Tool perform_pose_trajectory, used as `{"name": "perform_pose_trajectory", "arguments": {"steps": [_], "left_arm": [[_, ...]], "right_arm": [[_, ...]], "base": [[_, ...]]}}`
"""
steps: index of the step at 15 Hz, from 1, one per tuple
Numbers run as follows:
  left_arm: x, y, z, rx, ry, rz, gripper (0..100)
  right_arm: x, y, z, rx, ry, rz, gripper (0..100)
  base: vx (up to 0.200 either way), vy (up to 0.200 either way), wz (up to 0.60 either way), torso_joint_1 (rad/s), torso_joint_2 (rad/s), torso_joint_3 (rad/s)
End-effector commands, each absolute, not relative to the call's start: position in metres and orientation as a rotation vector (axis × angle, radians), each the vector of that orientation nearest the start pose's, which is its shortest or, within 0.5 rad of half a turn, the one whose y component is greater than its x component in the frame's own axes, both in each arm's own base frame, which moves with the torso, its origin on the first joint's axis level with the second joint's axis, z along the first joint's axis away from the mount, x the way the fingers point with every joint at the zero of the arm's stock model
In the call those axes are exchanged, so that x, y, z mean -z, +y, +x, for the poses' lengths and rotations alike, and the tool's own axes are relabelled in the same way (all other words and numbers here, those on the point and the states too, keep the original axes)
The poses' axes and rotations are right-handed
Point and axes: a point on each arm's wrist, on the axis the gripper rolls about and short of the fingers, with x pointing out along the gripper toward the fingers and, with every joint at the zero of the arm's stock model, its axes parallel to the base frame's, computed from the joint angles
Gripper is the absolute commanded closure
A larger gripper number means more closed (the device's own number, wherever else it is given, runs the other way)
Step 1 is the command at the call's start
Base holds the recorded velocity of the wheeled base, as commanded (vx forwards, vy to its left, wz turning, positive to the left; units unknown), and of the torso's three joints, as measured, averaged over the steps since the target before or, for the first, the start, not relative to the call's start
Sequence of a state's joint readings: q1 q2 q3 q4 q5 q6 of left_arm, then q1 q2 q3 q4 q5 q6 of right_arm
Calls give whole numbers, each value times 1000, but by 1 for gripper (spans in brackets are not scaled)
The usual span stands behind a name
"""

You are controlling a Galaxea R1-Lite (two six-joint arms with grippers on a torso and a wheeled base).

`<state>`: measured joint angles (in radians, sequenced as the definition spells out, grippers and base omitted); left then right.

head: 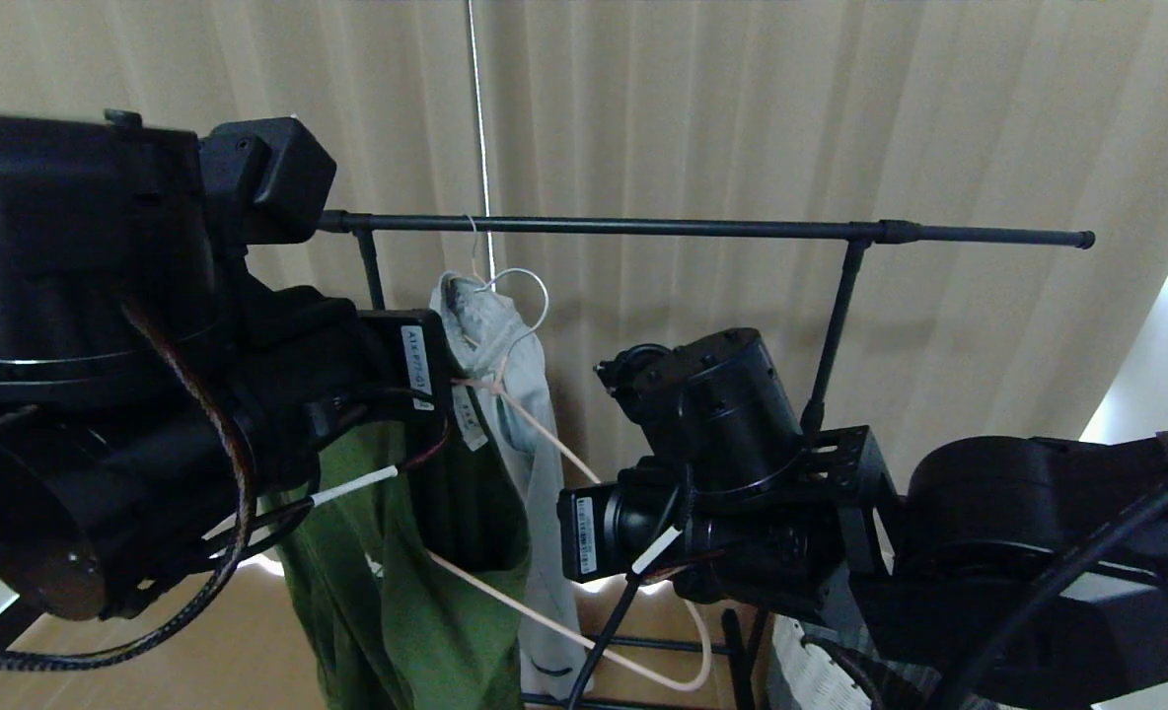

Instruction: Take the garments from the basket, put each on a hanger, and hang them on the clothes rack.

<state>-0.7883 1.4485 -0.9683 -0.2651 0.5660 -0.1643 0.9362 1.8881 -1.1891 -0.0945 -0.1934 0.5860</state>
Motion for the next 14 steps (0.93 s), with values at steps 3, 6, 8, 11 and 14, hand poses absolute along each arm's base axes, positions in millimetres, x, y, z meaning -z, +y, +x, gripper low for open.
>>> {"name": "perform_pose_trajectory", "arguments": {"steps": [3,6,8,11,14], "left_arm": [[-264,-178,174,308,195,-63,100],[-261,-173,169,363,211,-60,100],[-252,-167,162,422,243,-48,100],[-241,-161,158,426,276,-30,100],[-228,-159,156,422,309,-5,100]], "right_arm": [[-174,287,221,-529,696,225,100],[-180,280,231,-504,673,242,100],[-181,277,234,-492,665,248,100],[-193,266,240,-475,626,275,100],[-200,262,237,-486,605,268,100]], "base": [[0,0,0,0,0,0],[0,0,0,0,0,0],[0,0,0,0,0,0],[0,0,0,0,0,0],[0,0,0,0,0,0]]}}
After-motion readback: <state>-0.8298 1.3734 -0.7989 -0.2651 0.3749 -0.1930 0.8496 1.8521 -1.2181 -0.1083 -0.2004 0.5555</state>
